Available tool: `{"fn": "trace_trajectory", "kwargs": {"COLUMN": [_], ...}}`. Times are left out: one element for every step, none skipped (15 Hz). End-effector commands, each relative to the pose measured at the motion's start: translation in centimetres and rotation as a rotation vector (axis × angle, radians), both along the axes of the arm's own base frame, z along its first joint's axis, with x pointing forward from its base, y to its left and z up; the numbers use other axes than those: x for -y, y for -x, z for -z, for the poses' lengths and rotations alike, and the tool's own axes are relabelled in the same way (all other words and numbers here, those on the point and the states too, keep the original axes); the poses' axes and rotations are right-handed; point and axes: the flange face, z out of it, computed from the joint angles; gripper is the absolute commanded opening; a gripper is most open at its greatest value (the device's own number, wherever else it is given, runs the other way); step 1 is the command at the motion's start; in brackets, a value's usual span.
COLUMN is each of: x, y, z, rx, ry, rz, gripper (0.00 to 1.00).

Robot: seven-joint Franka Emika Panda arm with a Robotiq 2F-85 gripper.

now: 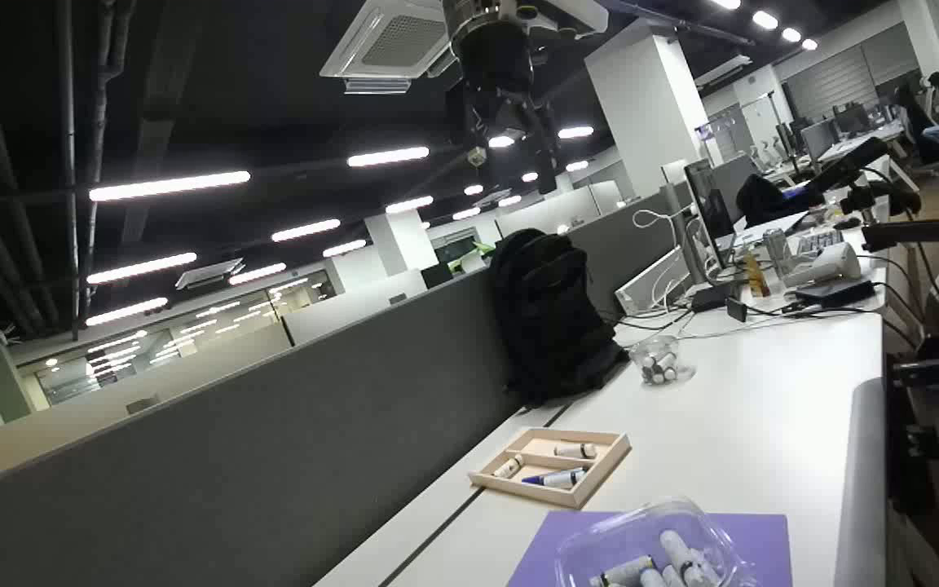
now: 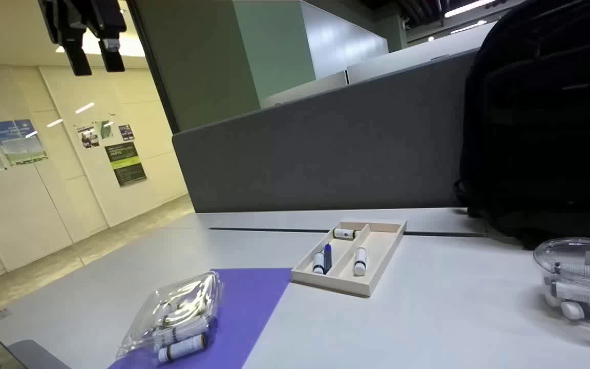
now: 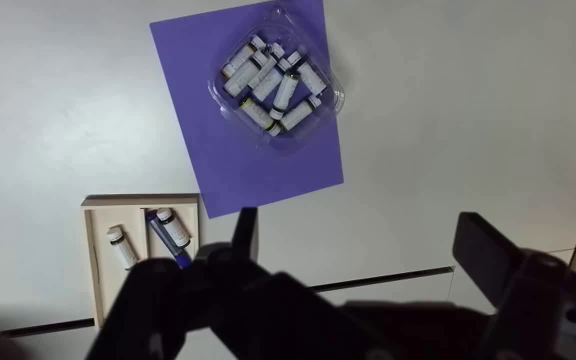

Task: Take the bottle in the right compartment box and put it on the table

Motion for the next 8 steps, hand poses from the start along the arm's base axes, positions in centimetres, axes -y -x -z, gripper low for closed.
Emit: {"fn": "trace_trajectory", "kwargs": {"x": [0.02, 0.02, 0.03, 0.03, 0.03, 0.03, 0.03, 0.03], "y": [-0.05, -0.04, -0.02, -0.01, -0.01, -0.01, -0.01, -0.01], "z": [-0.06, -0.09, -0.13, -0.15, -0.15, -0.15, -0.15, -0.15], "rx": [0.001, 0.003, 0.004, 0.004, 0.004, 0.004, 0.004, 0.004], "ry": [0.0, 0.0, 0.0, 0.0, 0.0, 0.0, 0.0, 0.0], "rz": [0.0, 0.001, 0.001, 0.001, 0.001, 0.001, 0.001, 0.001], "gripper": [1.0, 1.0, 1.0, 1.0, 1.0, 1.0, 1.0, 1.0]}}
